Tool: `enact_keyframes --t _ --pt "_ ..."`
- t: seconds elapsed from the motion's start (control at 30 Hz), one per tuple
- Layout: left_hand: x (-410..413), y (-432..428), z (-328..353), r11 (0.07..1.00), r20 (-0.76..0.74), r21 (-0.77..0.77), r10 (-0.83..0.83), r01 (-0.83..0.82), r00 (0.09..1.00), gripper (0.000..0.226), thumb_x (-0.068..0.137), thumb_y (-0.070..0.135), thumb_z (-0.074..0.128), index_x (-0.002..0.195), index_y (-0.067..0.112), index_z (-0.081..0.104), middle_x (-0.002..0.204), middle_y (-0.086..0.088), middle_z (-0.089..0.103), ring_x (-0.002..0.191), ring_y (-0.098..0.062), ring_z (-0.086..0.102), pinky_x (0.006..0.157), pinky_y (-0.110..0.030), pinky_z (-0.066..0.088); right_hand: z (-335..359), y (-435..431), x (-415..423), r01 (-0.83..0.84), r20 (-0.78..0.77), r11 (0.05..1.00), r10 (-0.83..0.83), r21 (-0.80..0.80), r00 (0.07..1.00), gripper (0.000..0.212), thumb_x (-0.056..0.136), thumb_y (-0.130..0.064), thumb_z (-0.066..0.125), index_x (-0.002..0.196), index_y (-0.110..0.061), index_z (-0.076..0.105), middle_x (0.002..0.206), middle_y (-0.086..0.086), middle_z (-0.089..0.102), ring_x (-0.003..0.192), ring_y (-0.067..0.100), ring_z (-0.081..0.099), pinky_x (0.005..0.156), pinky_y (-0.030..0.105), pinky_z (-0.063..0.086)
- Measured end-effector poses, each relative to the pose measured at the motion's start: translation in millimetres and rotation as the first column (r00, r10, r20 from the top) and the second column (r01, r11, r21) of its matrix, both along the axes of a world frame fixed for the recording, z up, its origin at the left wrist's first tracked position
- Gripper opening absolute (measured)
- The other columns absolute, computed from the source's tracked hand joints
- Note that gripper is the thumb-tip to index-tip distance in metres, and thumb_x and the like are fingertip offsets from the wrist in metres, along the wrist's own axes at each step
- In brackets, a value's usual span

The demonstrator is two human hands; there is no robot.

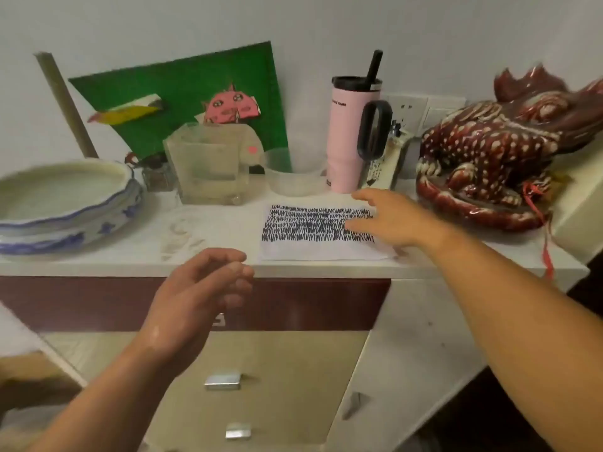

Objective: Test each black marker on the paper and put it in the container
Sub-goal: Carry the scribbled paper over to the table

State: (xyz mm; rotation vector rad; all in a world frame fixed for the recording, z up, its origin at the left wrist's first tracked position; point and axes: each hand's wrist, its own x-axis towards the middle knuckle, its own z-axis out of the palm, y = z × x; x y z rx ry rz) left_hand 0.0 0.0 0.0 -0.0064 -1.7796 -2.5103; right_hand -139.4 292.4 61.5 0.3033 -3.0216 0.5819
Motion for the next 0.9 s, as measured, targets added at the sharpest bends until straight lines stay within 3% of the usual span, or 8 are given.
enact_keyframes --t 0.1,0.27,0.37,0.47,0.57,0.7,0.8,0.9 --pt "1.7 3.8 -2.5 1.0 0.011 -0.026 -0.007 0.007 1.0 0.028 0.07 0.024 0.08 0.096 0.015 0.074 0.092 -0.014 0.071 0.072 -0.019 0.065 0.06 -0.022 0.053 1.8 -8.5 -13.5 -0.069 0.187 0.99 0.045 0.126 0.981 0.104 0.078 -0.061 0.078 0.16 -0.021 0.03 0.164 0.002 0.036 0.147 0.023 0.039 0.119 0.032 0.031" --pt "12.9 11.3 -9.8 1.0 0.038 -0.025 0.012 -0.011 0.999 0.02 0.075 0.017 0.079 0.095 0.014 0.074 0.089 -0.014 0.07 0.068 -0.018 0.062 0.063 -0.027 0.048 5.3 -8.5 -18.2 -0.066 0.224 0.98 0.023 0.189 0.974 0.114 0.061 -0.073 0.081 0.153 -0.018 0.043 0.153 0.002 0.051 0.136 0.023 0.051 0.114 0.037 0.04" --pt "20.8 15.2 -12.8 1.0 0.059 -0.009 0.017 -0.017 0.998 0.029 0.07 0.024 0.076 0.096 0.011 0.073 0.088 -0.014 0.069 0.066 -0.017 0.061 0.06 -0.025 0.049 3.1 -4.0 -14.3 -0.028 0.161 0.987 0.002 0.159 0.987 0.086 0.057 -0.071 0.085 0.123 -0.02 0.067 0.127 0.001 0.068 0.115 0.024 0.062 0.09 0.032 0.049" --pt "30.0 17.5 -17.9 0.998 0.09 -0.043 0.038 -0.034 0.995 0.032 0.069 0.02 0.084 0.097 0.011 0.073 0.089 -0.014 0.069 0.068 -0.019 0.062 0.067 -0.03 0.048 -0.2 0.1 -5.0 -0.014 0.067 0.999 0.011 0.03 0.998 0.052 0.058 -0.056 0.093 0.089 -0.019 0.072 0.089 -0.003 0.071 0.09 0.023 0.066 0.065 0.03 0.046" --pt "38.8 18.2 -26.3 0.994 0.127 -0.079 0.089 -0.079 0.988 0.03 0.075 0.025 0.075 0.1 0.009 0.071 0.091 -0.014 0.07 0.074 -0.023 0.065 0.074 -0.038 0.048 -0.3 12.2 18.4 0.04 -0.009 0.991 -0.041 -0.129 0.999 0.055 0.063 -0.037 0.096 0.11 -0.017 0.074 0.099 0.0 0.074 0.084 0.017 0.066 0.067 0.03 0.048" --pt "54.2 22.2 -41.4 0.99 0.178 -0.072 0.129 -0.117 0.976 0.038 0.071 0.025 0.082 0.102 0.007 0.072 0.093 -0.017 0.07 0.077 -0.027 0.065 0.077 -0.041 0.048 -14.8 60.4 84.5 0.034 -0.115 0.911 -0.089 -0.411 0.989 0.031 0.078 -0.008 0.083 0.106 -0.018 0.074 0.097 -0.004 0.076 0.092 0.018 0.072 0.075 0.031 0.056" --pt "59.9 33.9 -57.7 0.994 0.219 -0.073 0.096 -0.082 0.971 0.035 0.073 0.026 0.074 0.102 0.006 0.072 0.093 -0.018 0.07 0.076 -0.026 0.065 0.079 -0.042 0.048 -41.0 95.3 146.0 0.102 -0.112 0.816 -0.2 -0.568 0.973 0.059 0.064 -0.016 0.079 0.121 -0.022 0.07 0.113 0.0 0.075 0.104 0.025 0.071 0.092 0.044 0.056" --pt "61.6 49.8 -75.4 0.996 0.24 -0.085 0.035 -0.015 0.97 0.027 0.078 0.022 0.071 0.1 0.006 0.072 0.092 -0.019 0.07 0.075 -0.027 0.065 0.079 -0.043 0.048 -77.4 116.9 196.0 0.293 0.031 0.711 -0.357 -0.639 0.933 0.087 0.063 -0.022 0.08 0.146 -0.025 0.053 0.137 -0.001 0.062 0.119 0.024 0.063 0.103 0.041 0.049"
